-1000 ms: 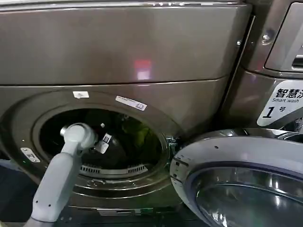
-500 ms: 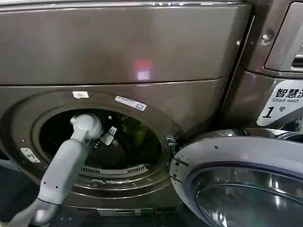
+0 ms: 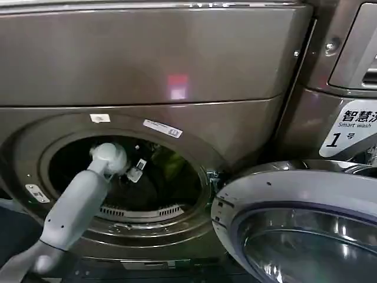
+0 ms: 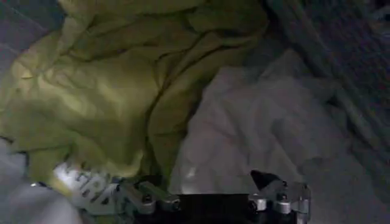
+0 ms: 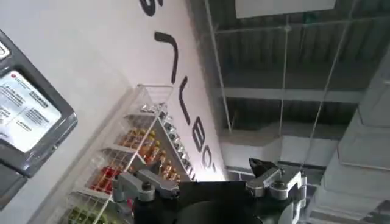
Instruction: Grasp the clothes from the dryer.
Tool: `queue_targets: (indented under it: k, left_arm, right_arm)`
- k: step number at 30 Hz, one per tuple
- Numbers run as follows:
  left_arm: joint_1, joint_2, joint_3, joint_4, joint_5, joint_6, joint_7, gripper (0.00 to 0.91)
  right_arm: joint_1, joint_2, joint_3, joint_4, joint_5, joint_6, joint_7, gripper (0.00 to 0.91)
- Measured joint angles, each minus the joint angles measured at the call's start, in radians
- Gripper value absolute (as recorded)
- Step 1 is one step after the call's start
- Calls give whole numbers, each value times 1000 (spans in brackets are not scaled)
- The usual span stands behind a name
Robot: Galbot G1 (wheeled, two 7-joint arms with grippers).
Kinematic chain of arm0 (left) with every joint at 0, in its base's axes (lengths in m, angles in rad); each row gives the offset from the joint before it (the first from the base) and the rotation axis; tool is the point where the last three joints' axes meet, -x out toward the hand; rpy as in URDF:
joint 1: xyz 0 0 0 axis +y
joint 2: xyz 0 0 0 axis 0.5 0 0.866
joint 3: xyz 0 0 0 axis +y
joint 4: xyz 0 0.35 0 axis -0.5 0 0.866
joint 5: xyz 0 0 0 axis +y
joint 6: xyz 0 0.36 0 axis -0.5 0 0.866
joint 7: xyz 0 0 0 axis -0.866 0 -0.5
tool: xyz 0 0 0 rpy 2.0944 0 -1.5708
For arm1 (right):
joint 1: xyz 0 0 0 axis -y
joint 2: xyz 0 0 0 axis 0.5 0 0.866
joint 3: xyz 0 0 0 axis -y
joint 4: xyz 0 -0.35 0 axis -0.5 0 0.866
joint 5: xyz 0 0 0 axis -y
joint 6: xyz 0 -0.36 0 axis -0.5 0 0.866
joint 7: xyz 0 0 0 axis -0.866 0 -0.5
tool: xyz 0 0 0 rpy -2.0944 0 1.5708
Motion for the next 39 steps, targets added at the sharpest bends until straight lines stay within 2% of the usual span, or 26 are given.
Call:
queue_targets:
  k: [16, 19, 20, 28, 32, 39]
  left_arm:
    - [26, -5, -52, 56, 19, 46, -6, 907]
    - [31, -5, -58, 60, 19, 54, -6, 819]
    - [33, -5, -59, 62, 17, 56, -6, 648]
    - [44, -11, -67, 72, 0, 66, -6, 535]
    - [46, -12, -68, 72, -12, 69, -6, 523]
    - [49, -13, -71, 72, -18, 70, -6, 410]
  right_arm:
    - [-2, -3, -5, 14, 10, -2, -1, 907]
    - [-3, -4, -5, 13, 11, -2, -1, 907]
    - [-4, -4, -5, 13, 11, -2, -2, 907]
    - [-4, -10, -5, 9, 13, -1, -2, 907]
    - [-1, -13, -7, 8, 13, -1, -2, 907]
    - [3, -17, -9, 7, 12, -1, -2, 907]
